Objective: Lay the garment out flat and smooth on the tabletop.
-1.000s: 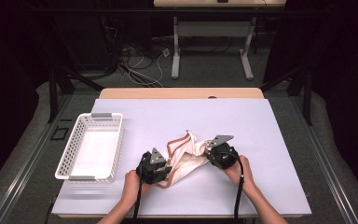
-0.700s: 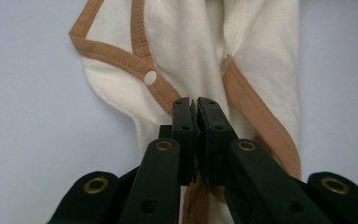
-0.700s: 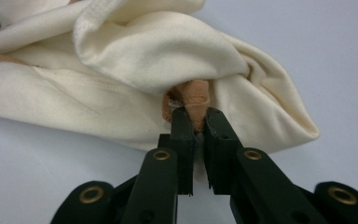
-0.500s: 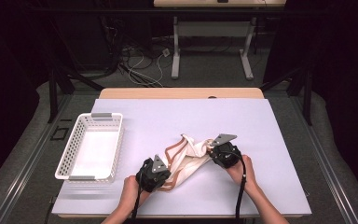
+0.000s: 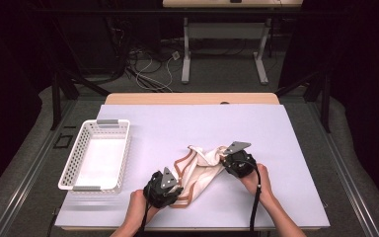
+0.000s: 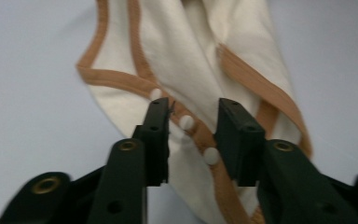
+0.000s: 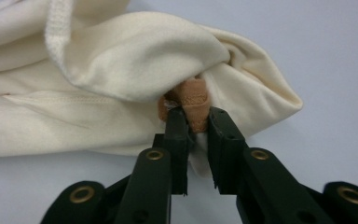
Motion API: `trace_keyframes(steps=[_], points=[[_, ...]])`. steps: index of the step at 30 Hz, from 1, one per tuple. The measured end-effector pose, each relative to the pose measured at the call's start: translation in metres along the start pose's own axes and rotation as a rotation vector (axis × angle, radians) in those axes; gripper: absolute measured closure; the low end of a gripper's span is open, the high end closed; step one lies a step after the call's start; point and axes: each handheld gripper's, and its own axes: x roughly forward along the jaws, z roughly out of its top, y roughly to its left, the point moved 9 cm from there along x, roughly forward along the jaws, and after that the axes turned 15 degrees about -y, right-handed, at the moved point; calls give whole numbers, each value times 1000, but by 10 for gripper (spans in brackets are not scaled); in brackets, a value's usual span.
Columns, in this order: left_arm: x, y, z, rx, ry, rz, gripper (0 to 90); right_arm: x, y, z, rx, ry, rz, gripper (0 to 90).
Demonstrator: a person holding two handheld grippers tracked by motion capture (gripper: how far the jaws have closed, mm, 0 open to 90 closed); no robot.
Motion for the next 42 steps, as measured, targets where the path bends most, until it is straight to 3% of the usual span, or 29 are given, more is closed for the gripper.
trace_keyframes(steps=[1, 4, 7, 8, 11, 13, 16, 19, 23, 29, 30, 37, 42], points=[[-1, 5, 1, -11, -18, 20, 489, -1, 0, 1, 16, -3, 8, 746], [0, 16, 2, -41, -29, 58, 401, -2, 1, 3, 49, -25, 33, 643], [2, 20, 2, -45, -32, 69, 363, -1, 5, 5, 68, -37, 55, 501], [4, 19, 2, -46, -37, 68, 363, -1, 8, 3, 75, -7, 71, 458], [9, 20, 3, -45, -38, 67, 355, 4, 14, 0, 78, 14, 93, 424], [13, 22, 3, -37, -35, 69, 340, 9, 14, -3, 49, 24, 78, 447], [18, 24, 4, -42, -36, 68, 316, 12, 14, -8, 33, 51, 79, 577], [20, 27, 7, -51, -48, 68, 306, 12, 13, -10, 29, 53, 88, 704], [19, 34, 6, -54, -46, 71, 281, 11, 14, -10, 42, 51, 85, 788], [21, 37, 9, -71, -40, 60, 212, 6, 11, -5, 40, 25, 84, 796], [22, 36, 9, -70, -21, 43, 205, 5, 11, -4, 42, 19, 81, 791], [39, 35, 15, -66, 21, 33, 84, 0, 9, -3, 71, 19, 99, 768], [52, 41, 12, -67, 67, 31, 96, 3, 9, -7, 51, 26, 87, 780]])
